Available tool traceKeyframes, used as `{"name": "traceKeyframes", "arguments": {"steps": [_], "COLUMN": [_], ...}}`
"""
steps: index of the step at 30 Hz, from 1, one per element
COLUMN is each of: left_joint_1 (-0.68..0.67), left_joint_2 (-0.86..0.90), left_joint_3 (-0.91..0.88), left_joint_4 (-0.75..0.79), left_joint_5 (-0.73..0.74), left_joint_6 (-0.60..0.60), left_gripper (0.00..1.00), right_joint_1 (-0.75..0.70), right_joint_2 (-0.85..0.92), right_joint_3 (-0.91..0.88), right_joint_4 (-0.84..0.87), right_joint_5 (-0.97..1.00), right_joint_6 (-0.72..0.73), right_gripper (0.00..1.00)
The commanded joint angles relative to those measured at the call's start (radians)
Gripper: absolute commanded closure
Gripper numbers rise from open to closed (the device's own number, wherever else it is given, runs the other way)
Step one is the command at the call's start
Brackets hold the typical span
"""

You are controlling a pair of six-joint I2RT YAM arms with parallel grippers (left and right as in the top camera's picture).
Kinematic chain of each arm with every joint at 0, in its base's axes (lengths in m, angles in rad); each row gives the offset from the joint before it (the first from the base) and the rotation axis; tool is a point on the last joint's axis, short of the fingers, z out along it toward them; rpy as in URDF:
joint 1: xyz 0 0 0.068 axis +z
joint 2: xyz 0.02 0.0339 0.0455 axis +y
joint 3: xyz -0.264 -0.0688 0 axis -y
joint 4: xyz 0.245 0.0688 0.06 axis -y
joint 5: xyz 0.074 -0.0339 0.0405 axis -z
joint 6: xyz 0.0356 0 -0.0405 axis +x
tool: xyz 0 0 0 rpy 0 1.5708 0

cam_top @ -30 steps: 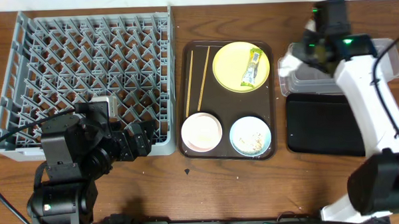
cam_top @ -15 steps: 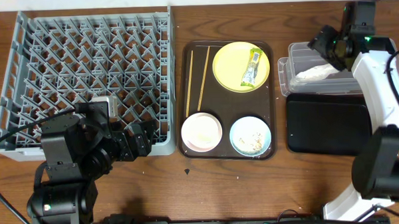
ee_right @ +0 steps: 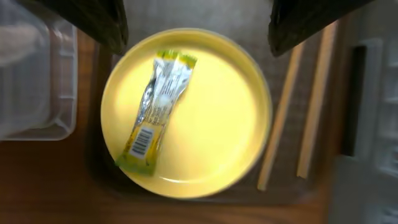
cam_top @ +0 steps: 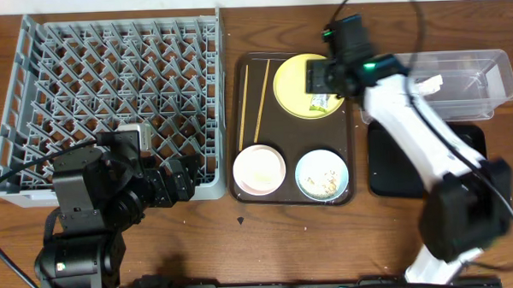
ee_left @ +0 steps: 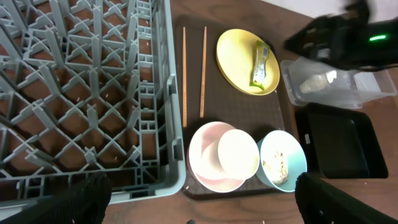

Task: Sort waste into correct bins and load items into the dishwasher
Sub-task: 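Move the right gripper back to the green wrapper on the plate, then grasp the green wrapper with the right gripper and drop it into the clear bin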

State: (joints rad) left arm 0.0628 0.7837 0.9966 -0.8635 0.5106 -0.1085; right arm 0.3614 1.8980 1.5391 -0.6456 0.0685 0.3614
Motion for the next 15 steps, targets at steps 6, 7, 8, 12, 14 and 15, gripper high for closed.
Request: {"name": "traceKeyframes", "arguments": {"steps": [6,7,8,12,14,15], "left_joint_1": [0.003,0.003,0.003,0.003,0.003,0.003], "left_joint_2": [-0.001,-0.001,-0.001,-0.001,-0.001,-0.001], "left_joint_3": [0.021,0.021,0.021,0.021,0.021,0.021], "left_joint_4": [0.000,0.000,0.000,0.000,0.000,0.000], "left_joint_5": [0.010,0.009,0.009,0.009,0.009,0.009], "left_joint_6": [-0.009,-0.009,-0.009,-0.009,-0.009,-0.009], "left_gripper": [0.05,0.05,0.05,0.05,0.05,0.05], "right_joint_1": [-0.009,-0.008,-0.008,-0.007,-0.007,-0.007], "right_joint_2": [0.227,0.249,0.266,0.315,0.321,0.320], "right_joint_3": [0.002,0.002,0.002,0.002,0.002,0.002], "right_joint_4": [0.162,0.180,0.194,0.238,0.238,0.235], "right_joint_5": [0.156,0.150,0.145,0.133,0.133,0.130], "right_joint_6": [0.031,0.031,0.031,0.031,0.037,0.057], "right_gripper": [0.28,0.29,0.30,0.52,0.77,0.85]}}
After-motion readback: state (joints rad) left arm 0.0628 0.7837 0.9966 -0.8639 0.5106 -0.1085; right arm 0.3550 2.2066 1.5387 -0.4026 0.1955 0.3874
